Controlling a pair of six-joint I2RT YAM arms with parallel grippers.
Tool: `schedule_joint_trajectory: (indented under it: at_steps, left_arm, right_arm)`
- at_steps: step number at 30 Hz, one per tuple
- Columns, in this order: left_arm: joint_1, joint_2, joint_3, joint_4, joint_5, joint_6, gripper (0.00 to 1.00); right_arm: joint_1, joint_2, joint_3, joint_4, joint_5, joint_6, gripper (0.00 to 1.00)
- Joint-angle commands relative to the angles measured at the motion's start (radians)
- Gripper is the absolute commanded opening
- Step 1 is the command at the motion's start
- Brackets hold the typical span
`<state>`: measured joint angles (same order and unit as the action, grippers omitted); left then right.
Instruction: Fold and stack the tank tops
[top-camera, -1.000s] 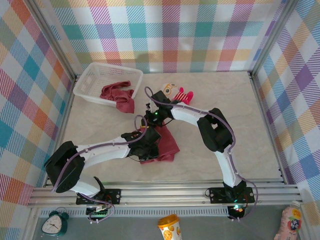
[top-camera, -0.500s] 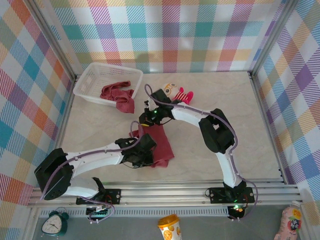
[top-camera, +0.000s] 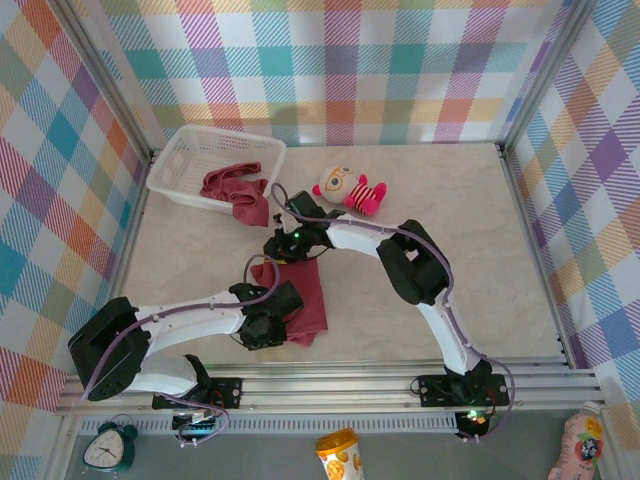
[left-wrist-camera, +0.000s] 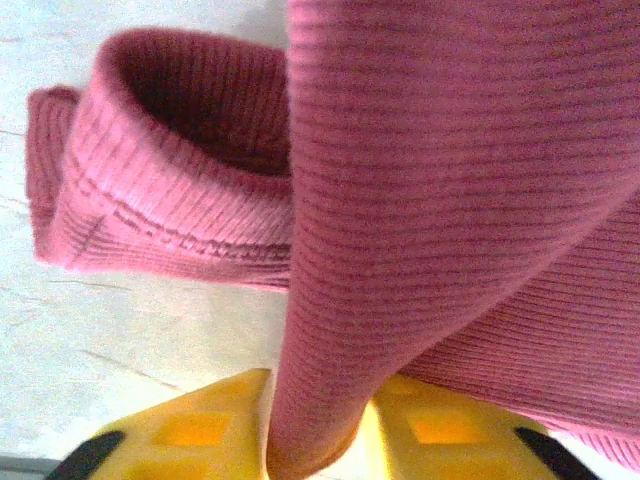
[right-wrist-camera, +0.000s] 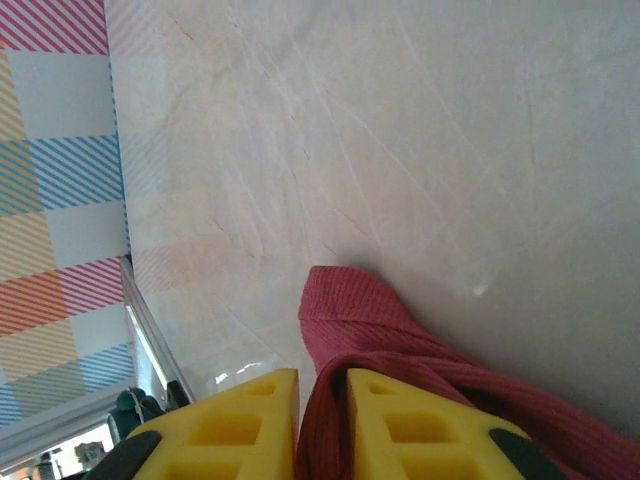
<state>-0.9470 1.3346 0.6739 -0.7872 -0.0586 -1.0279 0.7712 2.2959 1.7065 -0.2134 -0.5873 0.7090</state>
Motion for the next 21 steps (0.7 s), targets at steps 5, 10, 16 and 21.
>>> schedule_joint_trajectory:
  at_steps: [5, 10, 16, 21]
  left_arm:
    - [0.066, -0.065, 0.035, -0.105, -0.054, -0.026, 0.42]
    - [0.142, -0.139, 0.029, -0.081, -0.034, -0.005, 0.47]
    - [0.205, -0.141, 0.015, -0.069, 0.002, 0.036, 0.50]
    - [0.240, -0.089, -0.004, -0.030, 0.033, 0.088, 0.48]
  right_arm:
    - [-0.069, -0.181, -0.071, -0.129, 0.078, -0.258, 0.36]
    - [-0.082, -0.275, -0.190, -0.186, 0.070, -0.407, 0.43]
    - [-0.083, -0.277, -0.283, -0.156, 0.044, -0.465, 0.42]
    - [-0.071, -0.249, -0.280, -0.206, 0.064, -0.560, 0.40]
